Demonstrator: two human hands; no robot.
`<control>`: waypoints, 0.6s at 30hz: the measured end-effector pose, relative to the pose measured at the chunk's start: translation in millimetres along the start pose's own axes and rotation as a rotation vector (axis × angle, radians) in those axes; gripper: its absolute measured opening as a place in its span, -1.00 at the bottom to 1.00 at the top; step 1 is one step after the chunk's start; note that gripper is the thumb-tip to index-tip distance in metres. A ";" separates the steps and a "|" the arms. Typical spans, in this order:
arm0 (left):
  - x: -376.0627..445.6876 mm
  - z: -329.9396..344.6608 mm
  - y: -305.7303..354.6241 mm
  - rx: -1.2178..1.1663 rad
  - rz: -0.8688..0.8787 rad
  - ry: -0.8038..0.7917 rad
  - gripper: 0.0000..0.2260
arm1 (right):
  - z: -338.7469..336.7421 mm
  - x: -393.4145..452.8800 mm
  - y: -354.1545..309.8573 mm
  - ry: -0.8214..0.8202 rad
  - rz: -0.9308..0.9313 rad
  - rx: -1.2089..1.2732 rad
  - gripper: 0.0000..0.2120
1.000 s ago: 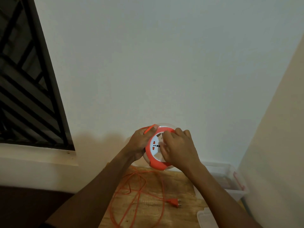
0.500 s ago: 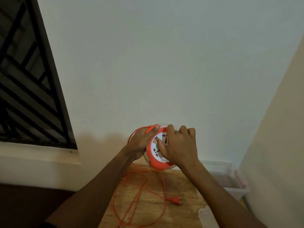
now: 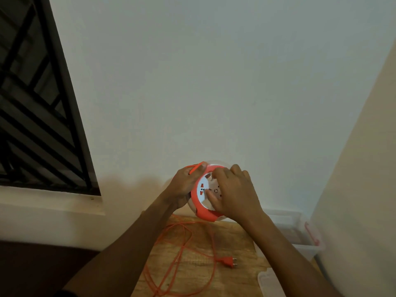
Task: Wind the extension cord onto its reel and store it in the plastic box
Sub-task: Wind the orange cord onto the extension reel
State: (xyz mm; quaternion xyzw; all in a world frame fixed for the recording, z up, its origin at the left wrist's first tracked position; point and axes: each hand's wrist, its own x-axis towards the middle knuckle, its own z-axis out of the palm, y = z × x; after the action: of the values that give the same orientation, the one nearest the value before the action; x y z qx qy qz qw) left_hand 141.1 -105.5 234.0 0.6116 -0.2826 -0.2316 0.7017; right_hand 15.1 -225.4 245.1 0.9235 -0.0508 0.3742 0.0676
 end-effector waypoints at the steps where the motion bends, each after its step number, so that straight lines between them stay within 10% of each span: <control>1: 0.2 -0.4 0.4 -0.018 -0.003 -0.010 -0.68 | -1.5 -1.4 0.4 -0.037 -0.083 0.027 -0.54; 8: 0.8 -2.7 4.1 -0.007 -0.005 -0.036 -0.60 | -4.4 -0.3 -3.7 0.021 -0.157 -0.088 -0.45; 18: 1.2 0.7 -2.3 0.017 -0.012 -0.014 -0.59 | 3.1 9.2 -9.2 0.010 0.212 -0.107 -0.55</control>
State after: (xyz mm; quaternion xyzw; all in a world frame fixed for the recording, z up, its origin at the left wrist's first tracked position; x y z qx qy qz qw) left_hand 141.5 -107.3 232.0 0.6177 -0.2857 -0.2377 0.6930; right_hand 25.2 -217.3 248.5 0.9061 -0.1679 0.3806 0.0770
